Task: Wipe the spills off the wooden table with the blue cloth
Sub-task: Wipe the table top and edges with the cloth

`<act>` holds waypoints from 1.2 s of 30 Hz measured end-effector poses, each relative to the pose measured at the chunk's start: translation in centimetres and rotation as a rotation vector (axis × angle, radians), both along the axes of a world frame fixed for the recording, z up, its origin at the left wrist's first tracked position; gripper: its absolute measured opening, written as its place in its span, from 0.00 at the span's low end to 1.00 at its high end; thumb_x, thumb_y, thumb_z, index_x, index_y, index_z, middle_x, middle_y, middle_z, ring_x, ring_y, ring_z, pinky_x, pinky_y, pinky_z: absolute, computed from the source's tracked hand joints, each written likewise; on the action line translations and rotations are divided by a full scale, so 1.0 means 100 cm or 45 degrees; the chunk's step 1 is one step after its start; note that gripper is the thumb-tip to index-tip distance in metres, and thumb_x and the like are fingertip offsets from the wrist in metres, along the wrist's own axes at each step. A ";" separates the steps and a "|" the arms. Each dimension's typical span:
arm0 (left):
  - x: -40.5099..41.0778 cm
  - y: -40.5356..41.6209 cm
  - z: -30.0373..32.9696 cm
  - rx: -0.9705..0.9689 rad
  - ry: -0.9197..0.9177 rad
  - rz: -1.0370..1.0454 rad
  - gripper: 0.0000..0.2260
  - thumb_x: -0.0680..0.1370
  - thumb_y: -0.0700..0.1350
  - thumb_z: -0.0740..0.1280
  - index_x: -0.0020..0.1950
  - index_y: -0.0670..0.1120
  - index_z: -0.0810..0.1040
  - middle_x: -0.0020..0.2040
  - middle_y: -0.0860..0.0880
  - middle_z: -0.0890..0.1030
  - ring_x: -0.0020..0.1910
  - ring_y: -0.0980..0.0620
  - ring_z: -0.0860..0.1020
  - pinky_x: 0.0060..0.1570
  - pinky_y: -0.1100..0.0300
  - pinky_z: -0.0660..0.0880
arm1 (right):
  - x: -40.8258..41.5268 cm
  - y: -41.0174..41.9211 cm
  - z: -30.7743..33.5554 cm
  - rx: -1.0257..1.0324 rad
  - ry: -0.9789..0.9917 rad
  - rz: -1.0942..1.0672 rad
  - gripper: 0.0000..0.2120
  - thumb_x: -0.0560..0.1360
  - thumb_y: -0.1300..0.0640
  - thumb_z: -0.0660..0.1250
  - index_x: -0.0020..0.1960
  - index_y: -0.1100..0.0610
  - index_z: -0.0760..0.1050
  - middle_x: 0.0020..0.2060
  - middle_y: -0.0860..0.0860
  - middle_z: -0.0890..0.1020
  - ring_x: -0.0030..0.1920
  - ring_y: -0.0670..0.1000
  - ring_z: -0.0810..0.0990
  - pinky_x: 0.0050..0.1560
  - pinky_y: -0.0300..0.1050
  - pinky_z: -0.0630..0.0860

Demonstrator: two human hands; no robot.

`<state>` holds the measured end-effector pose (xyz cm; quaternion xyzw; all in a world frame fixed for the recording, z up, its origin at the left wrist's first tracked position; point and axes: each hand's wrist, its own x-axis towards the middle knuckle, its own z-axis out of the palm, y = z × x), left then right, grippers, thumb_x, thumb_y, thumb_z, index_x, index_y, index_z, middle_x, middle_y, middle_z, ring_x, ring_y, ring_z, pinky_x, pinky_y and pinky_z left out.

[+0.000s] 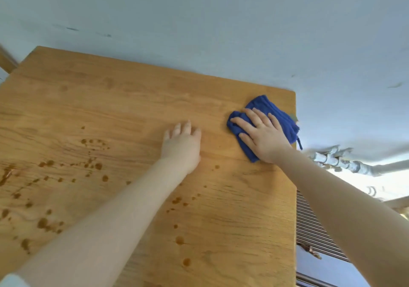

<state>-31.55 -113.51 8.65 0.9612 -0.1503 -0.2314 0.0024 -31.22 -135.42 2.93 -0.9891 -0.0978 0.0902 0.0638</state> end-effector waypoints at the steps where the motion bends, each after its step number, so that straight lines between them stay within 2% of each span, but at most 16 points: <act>1: -0.004 -0.008 -0.002 -0.018 -0.044 -0.061 0.28 0.80 0.46 0.57 0.77 0.49 0.48 0.78 0.44 0.46 0.76 0.44 0.48 0.73 0.48 0.48 | 0.011 -0.007 -0.002 0.008 -0.058 -0.055 0.30 0.73 0.38 0.36 0.72 0.41 0.57 0.75 0.50 0.58 0.75 0.54 0.53 0.72 0.57 0.48; 3: -0.011 -0.021 -0.005 -0.034 0.062 -0.138 0.30 0.80 0.58 0.53 0.77 0.49 0.44 0.78 0.45 0.42 0.76 0.45 0.44 0.73 0.48 0.46 | 0.036 -0.022 -0.009 0.020 -0.143 -0.194 0.24 0.78 0.41 0.44 0.72 0.42 0.59 0.75 0.52 0.59 0.74 0.55 0.54 0.72 0.58 0.48; 4: -0.014 -0.026 -0.006 0.004 0.198 -0.129 0.36 0.77 0.64 0.52 0.76 0.50 0.39 0.77 0.45 0.36 0.76 0.45 0.40 0.73 0.48 0.43 | 0.047 -0.030 -0.012 0.026 -0.156 -0.238 0.21 0.80 0.43 0.46 0.72 0.43 0.58 0.75 0.52 0.58 0.74 0.56 0.54 0.72 0.58 0.48; 6: -0.013 -0.035 -0.007 0.152 0.398 -0.107 0.52 0.67 0.74 0.57 0.74 0.49 0.30 0.73 0.43 0.28 0.74 0.44 0.34 0.73 0.47 0.39 | 0.064 -0.042 -0.014 0.046 -0.147 -0.268 0.20 0.81 0.45 0.47 0.72 0.42 0.57 0.75 0.51 0.57 0.75 0.56 0.52 0.72 0.58 0.47; 7: -0.012 -0.038 -0.006 0.211 0.412 -0.117 0.57 0.63 0.75 0.60 0.73 0.48 0.29 0.72 0.41 0.27 0.74 0.43 0.33 0.73 0.48 0.39 | 0.068 -0.046 -0.013 0.056 -0.139 -0.266 0.20 0.81 0.45 0.47 0.72 0.42 0.57 0.75 0.51 0.57 0.75 0.56 0.52 0.72 0.58 0.46; 9: -0.015 -0.041 -0.008 0.250 0.344 -0.142 0.62 0.60 0.73 0.67 0.74 0.45 0.29 0.73 0.40 0.28 0.74 0.41 0.35 0.74 0.47 0.41 | 0.061 -0.046 -0.011 0.060 -0.127 -0.248 0.20 0.81 0.45 0.46 0.72 0.42 0.57 0.75 0.52 0.56 0.75 0.56 0.52 0.72 0.58 0.46; 12: -0.023 -0.040 -0.012 0.177 0.265 -0.089 0.62 0.61 0.67 0.72 0.74 0.45 0.30 0.74 0.40 0.30 0.75 0.42 0.36 0.75 0.47 0.46 | 0.021 -0.041 -0.012 0.040 -0.143 -0.237 0.21 0.80 0.44 0.45 0.72 0.43 0.58 0.75 0.53 0.57 0.74 0.56 0.53 0.72 0.57 0.47; 15: -0.024 -0.039 -0.012 0.123 0.257 -0.053 0.62 0.61 0.65 0.73 0.74 0.46 0.30 0.74 0.42 0.29 0.75 0.43 0.35 0.75 0.46 0.46 | -0.009 -0.040 -0.008 0.051 -0.104 -0.236 0.21 0.81 0.45 0.45 0.72 0.42 0.58 0.75 0.52 0.57 0.75 0.55 0.52 0.72 0.58 0.46; 21: -0.023 -0.039 -0.016 0.103 0.286 -0.023 0.61 0.61 0.64 0.73 0.73 0.48 0.28 0.72 0.45 0.26 0.74 0.46 0.32 0.73 0.50 0.42 | 0.013 -0.044 -0.009 0.049 -0.082 -0.343 0.20 0.81 0.46 0.45 0.73 0.39 0.53 0.76 0.51 0.54 0.75 0.56 0.49 0.72 0.59 0.40; 24: -0.026 -0.036 -0.017 0.060 0.278 0.022 0.61 0.61 0.63 0.74 0.73 0.50 0.29 0.73 0.47 0.27 0.74 0.48 0.33 0.73 0.51 0.42 | -0.027 -0.042 -0.003 0.075 -0.037 -0.150 0.22 0.79 0.44 0.44 0.73 0.38 0.54 0.75 0.50 0.55 0.75 0.56 0.52 0.72 0.60 0.43; 27: -0.030 -0.035 -0.015 0.058 0.238 0.051 0.61 0.60 0.65 0.73 0.74 0.51 0.31 0.74 0.47 0.28 0.75 0.48 0.35 0.73 0.50 0.42 | -0.096 -0.028 0.000 0.070 -0.074 0.060 0.23 0.77 0.44 0.46 0.71 0.40 0.60 0.72 0.54 0.65 0.71 0.61 0.63 0.71 0.61 0.51; 29: -0.035 -0.035 -0.012 0.093 0.188 0.095 0.61 0.60 0.67 0.72 0.74 0.50 0.31 0.74 0.46 0.29 0.76 0.47 0.37 0.74 0.50 0.43 | -0.135 -0.013 -0.002 0.007 -0.053 0.162 0.22 0.77 0.45 0.49 0.71 0.40 0.60 0.70 0.54 0.68 0.70 0.62 0.65 0.71 0.60 0.50; 32: -0.047 -0.032 -0.004 0.095 0.064 0.133 0.59 0.62 0.70 0.69 0.75 0.50 0.32 0.76 0.48 0.34 0.76 0.47 0.42 0.75 0.48 0.45 | -0.148 -0.005 0.002 -0.061 -0.012 0.192 0.23 0.77 0.41 0.45 0.72 0.38 0.55 0.74 0.54 0.62 0.72 0.65 0.58 0.72 0.63 0.46; 34: -0.063 -0.032 0.000 0.107 -0.054 0.087 0.56 0.64 0.70 0.67 0.76 0.49 0.35 0.77 0.47 0.36 0.77 0.47 0.44 0.75 0.49 0.46 | -0.138 -0.006 0.007 -0.015 0.052 0.031 0.27 0.74 0.36 0.39 0.73 0.35 0.47 0.77 0.52 0.48 0.75 0.64 0.45 0.71 0.61 0.39; 36: -0.079 -0.027 0.006 0.102 -0.102 0.029 0.53 0.67 0.69 0.65 0.76 0.47 0.37 0.77 0.46 0.37 0.77 0.47 0.44 0.74 0.51 0.46 | -0.126 -0.005 0.008 0.060 0.162 -0.178 0.25 0.77 0.36 0.41 0.72 0.34 0.42 0.76 0.50 0.40 0.74 0.62 0.37 0.71 0.59 0.37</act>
